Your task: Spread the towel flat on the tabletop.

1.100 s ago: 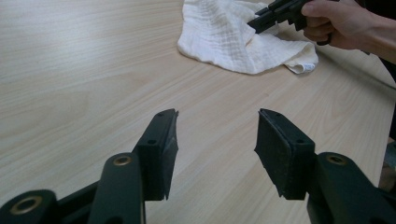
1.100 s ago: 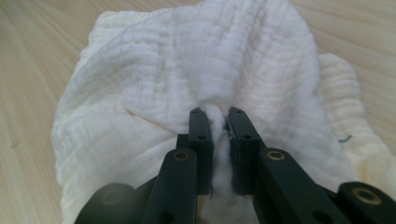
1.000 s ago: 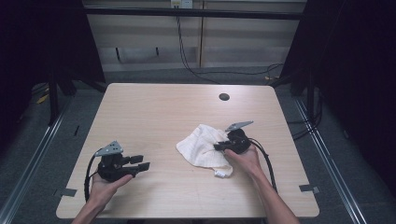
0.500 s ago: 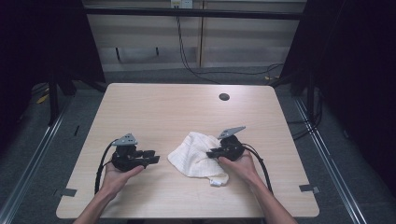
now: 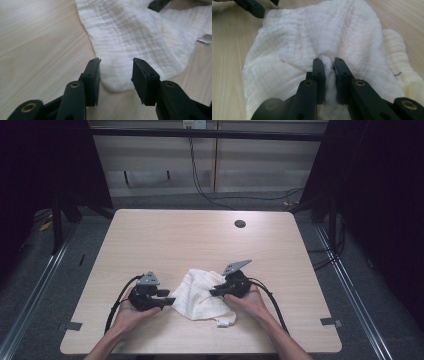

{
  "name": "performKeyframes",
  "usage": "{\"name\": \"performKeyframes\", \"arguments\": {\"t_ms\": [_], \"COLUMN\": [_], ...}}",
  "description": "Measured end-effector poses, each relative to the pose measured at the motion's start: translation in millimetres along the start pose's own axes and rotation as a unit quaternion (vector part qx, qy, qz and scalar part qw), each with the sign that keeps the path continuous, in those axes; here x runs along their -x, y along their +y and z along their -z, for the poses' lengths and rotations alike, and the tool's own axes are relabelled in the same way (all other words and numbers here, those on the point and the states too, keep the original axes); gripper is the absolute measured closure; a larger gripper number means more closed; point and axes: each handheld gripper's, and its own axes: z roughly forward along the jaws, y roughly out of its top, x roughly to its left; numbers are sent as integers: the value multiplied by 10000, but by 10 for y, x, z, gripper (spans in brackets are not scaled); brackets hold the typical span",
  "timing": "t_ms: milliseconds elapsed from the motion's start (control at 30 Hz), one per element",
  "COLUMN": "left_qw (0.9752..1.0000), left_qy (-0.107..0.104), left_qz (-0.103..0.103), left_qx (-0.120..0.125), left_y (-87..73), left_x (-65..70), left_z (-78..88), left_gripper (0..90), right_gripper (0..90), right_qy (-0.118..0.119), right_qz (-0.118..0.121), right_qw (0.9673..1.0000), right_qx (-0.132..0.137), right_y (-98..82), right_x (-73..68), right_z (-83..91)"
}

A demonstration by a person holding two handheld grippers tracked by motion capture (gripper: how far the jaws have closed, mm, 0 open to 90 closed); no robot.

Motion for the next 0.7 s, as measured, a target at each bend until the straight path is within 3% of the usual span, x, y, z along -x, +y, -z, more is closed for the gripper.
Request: {"name": "performKeyframes", "arguments": {"t_ms": [67, 200, 333, 400, 467, 567, 700], "left_qw": [10000, 9999, 9992, 9987, 9986, 9983, 9975], "left_qy": [-29, -157, -231, -352, -367, -407, -589], "left_qz": [40, 29, -259, -278, -303, -323, -270], "left_qx": [-69, -64, -174, -235, -238, -253, -290], "left_y": [-26, -43, -38, -35, -40, -52, -53], "left_x": [-56, -91, -5, 13, 28, 47, 70], "left_z": [-22, -3, -15, -17, -16, -16, -29], "left_gripper": [510, 523, 641, 721, 743, 852, 876], "right_gripper": [810, 806, 785, 776, 773, 756, 730], "right_qy": [41, 16, -65, -142, -208, -244, -496], "right_qz": [52, 110, 105, 133, 138, 123, 114], "right_qw": [10000, 9999, 9999, 9998, 9997, 9996, 9987], "right_qx": [-58, -72, -3, -13, -16, -8, 83], "right_y": [29, 39, 35, 42, 44, 44, 50], "right_x": [-41, -56, -34, -21, -11, 37, 82], "right_z": [-31, -41, -41, -37, -31, -17, -7]}}
